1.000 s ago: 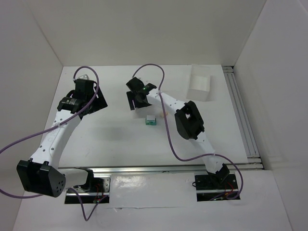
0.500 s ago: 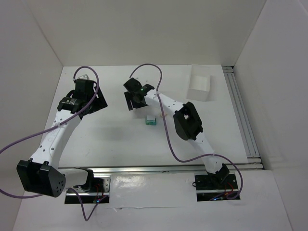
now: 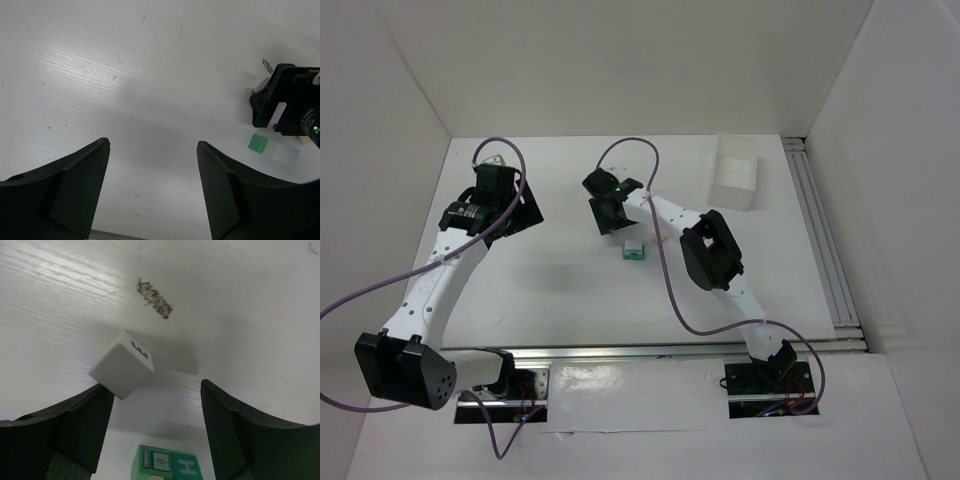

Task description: Build the wood block tower

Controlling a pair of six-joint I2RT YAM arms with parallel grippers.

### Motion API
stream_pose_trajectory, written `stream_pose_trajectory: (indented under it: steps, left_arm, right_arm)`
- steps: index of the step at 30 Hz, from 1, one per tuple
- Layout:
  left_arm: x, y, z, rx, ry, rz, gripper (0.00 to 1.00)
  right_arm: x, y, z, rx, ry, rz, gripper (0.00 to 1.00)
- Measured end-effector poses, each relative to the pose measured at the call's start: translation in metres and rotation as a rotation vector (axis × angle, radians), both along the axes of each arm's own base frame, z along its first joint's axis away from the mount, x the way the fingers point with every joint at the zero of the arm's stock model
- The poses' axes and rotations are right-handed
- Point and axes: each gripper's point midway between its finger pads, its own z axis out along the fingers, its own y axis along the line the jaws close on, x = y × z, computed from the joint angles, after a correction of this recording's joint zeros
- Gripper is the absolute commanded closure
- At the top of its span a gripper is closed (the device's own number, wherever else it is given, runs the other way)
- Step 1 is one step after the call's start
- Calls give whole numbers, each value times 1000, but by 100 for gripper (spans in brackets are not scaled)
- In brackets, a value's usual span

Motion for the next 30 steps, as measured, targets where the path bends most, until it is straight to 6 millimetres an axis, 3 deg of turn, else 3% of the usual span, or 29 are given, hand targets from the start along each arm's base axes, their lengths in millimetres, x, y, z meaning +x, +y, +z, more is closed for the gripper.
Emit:
stream_pose_trajectory:
  steps: [8, 12, 16, 21, 27, 30]
  left_arm:
    - [0, 0, -1, 0, 3, 0, 17]
    - [-1, 0, -4, 1, 8, 0, 17]
    - [-2, 0, -7, 3, 14, 0, 18]
    - [-2, 0, -7, 5, 16, -2, 18]
    - [-4, 3, -11, 15, 25, 5, 18]
    - [-4, 3, -11, 16, 25, 6, 18]
  right_arm:
    - [6, -17, 4, 9, 4, -42, 26]
    - [1, -7, 17, 82, 17, -17, 26]
    - [0, 5, 37, 165, 6, -17, 13]
    - [4, 9, 41, 200, -4, -67, 13]
    - [8, 10, 31, 215, -2, -139, 27]
    - [9, 10, 25, 216, 0, -155, 29]
